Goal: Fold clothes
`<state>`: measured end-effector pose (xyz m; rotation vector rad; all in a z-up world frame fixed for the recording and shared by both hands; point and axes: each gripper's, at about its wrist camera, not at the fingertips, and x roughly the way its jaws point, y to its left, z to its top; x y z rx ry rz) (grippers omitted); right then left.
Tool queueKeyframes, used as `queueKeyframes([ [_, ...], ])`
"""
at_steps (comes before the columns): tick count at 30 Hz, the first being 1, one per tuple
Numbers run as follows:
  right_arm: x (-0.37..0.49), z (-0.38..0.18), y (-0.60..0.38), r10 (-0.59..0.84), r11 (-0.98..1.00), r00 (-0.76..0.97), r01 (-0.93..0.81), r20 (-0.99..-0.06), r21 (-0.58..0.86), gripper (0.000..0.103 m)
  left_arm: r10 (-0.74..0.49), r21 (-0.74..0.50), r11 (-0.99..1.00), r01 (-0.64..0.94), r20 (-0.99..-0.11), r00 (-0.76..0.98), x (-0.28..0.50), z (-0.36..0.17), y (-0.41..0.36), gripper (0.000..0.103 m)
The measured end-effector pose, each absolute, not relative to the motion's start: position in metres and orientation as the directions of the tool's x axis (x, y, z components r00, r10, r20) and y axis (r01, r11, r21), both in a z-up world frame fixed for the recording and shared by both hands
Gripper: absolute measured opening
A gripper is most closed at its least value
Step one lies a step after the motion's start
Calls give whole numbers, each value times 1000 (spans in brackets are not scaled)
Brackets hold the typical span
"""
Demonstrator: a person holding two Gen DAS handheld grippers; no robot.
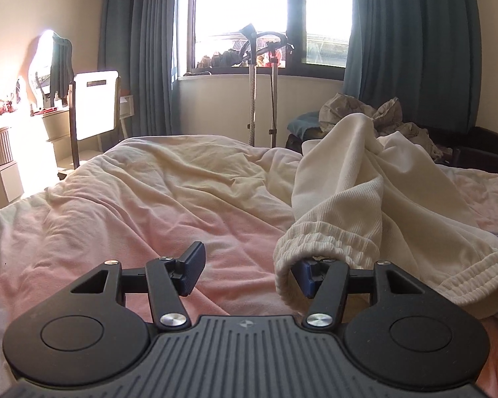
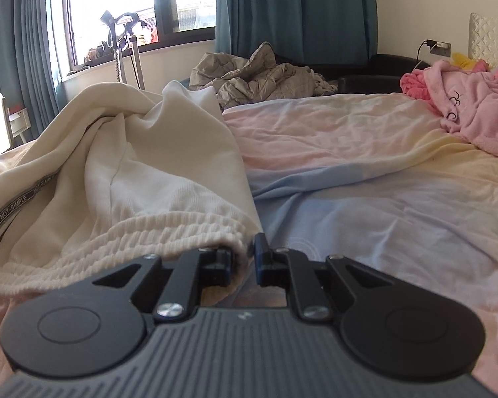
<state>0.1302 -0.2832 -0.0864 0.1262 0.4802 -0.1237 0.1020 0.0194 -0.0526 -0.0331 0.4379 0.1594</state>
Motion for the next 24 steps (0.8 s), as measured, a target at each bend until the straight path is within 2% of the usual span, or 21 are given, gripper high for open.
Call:
queueKeyframes([
  [1,130,-87,-284,-88,984,880,148,-467,94,14,148,-13,985,-171,-438,886,104,-54,24,65],
  [5,130,-89,-285,-85,983,880,150,-468,102,19,141,-91,973,-213,-498,856,112,-62,41,66],
  [9,130,-91,-282,-88,986,876,144,-474,84,27,131,-102,972,-210,-504,854,111,-61,43,66],
  [16,131,-92,-275,-94,990,869,133,-485,46,39,135,2,988,-152,-476,869,101,-58,21,65],
  [21,132,-95,-271,-100,992,860,128,-501,22,40,128,85,991,-101,-425,896,94,-56,5,65],
  [24,133,-99,-275,-88,989,857,134,-508,55,37,125,139,988,-75,-397,909,96,-58,-5,65],
])
